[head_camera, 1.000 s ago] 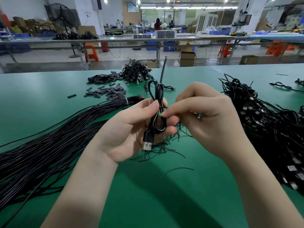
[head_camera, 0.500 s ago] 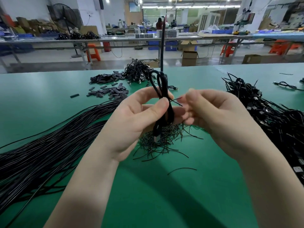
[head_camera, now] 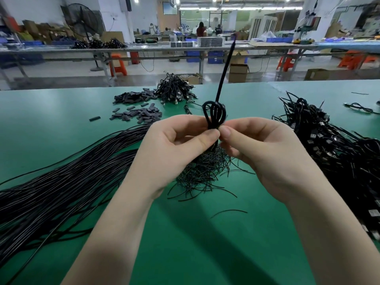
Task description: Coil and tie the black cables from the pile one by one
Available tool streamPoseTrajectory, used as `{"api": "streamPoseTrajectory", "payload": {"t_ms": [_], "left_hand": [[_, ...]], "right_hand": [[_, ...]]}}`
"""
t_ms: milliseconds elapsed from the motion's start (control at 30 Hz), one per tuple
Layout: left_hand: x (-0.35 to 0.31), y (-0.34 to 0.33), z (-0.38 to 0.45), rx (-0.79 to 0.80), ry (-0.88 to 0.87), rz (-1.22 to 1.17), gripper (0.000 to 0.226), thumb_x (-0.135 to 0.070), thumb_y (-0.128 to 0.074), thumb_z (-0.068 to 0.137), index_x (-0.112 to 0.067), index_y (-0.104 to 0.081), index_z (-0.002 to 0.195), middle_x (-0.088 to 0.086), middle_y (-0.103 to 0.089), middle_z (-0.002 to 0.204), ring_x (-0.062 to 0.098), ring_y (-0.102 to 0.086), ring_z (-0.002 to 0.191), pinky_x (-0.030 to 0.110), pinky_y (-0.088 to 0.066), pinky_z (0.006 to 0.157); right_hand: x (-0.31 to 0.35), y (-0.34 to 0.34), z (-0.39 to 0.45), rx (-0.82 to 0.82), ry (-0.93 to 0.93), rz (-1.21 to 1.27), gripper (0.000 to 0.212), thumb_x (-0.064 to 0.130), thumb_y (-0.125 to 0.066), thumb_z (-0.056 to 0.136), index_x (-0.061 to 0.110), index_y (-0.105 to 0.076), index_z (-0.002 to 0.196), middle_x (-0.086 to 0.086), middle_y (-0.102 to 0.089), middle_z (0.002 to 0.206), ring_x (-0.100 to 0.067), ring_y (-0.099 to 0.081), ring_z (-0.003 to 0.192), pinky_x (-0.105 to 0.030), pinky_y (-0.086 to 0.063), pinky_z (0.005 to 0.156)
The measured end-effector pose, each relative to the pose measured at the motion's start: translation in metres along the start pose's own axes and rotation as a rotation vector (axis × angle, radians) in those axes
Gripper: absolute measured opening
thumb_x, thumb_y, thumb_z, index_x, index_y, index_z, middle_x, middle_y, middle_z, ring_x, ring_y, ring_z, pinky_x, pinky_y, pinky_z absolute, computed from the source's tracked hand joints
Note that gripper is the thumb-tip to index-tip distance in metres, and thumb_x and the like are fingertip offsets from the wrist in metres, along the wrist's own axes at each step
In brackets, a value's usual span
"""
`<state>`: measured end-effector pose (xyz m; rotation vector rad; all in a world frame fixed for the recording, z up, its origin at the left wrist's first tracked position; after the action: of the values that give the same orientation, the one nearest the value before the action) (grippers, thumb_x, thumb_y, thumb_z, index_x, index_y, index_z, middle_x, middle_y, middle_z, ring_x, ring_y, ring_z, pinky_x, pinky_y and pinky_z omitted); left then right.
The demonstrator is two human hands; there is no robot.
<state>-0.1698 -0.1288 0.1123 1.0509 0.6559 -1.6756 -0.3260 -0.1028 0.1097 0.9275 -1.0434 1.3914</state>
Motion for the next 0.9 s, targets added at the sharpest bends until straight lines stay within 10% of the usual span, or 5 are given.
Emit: {"api": "streamPoseTrajectory", "payload": {"t_ms": [267,467,900], "left_hand": [[0.005,0.000,-0.001,-0.156,0.122,-0.060,0.017,-0.029,-0.075,0.069,-0.020,-0.079,0.083,-0.002,-0.073,0.070,0.009,-0.065,0.062,0.016,-0.048,0.055],[0.006,-0.008,-0.002,-0.004,0.445,-0.327,0.015,-0.035,-0.071,0.065,-0.021,-0.075,0.064,-0.003,-0.067,0.066,0.006,-0.061,0.053,0.018,-0.048,0.050],[0.006,0.000,0.002,-0.129,0.006,-0.032,0.019,-0.023,-0.074,0.076,-0.024,-0.076,0.095,-0.007,-0.076,0.089,0.003,-0.069,0.082,0.014,-0.051,0.074]], "right_hand": [[0.001,-0.008,0.001,-0.205,0.420,-0.457,0.016,0.007,-0.071,0.085,0.023,-0.070,0.083,0.013,-0.071,0.074,0.001,-0.064,0.070,-0.012,-0.046,0.068],[0.007,-0.011,-0.005,-0.192,0.971,-0.952,0.010,-0.001,-0.060,0.091,-0.003,-0.069,0.089,-0.010,-0.064,0.087,-0.021,-0.055,0.085,-0.019,-0.041,0.084],[-0.012,-0.005,0.003,-0.050,-0.134,-0.049,0.032,0.054,-0.076,0.052,0.033,-0.078,0.076,0.008,-0.070,0.072,-0.003,-0.060,0.062,-0.017,-0.049,0.060]]}}
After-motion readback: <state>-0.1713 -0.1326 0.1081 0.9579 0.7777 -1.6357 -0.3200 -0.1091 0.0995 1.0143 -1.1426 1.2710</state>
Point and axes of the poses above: each hand's wrist, its own z-axis towards the middle knuckle, its own y-axis out of the back of the hand, x = y × z, the point moved 3 cm from there along z, towards the middle knuckle
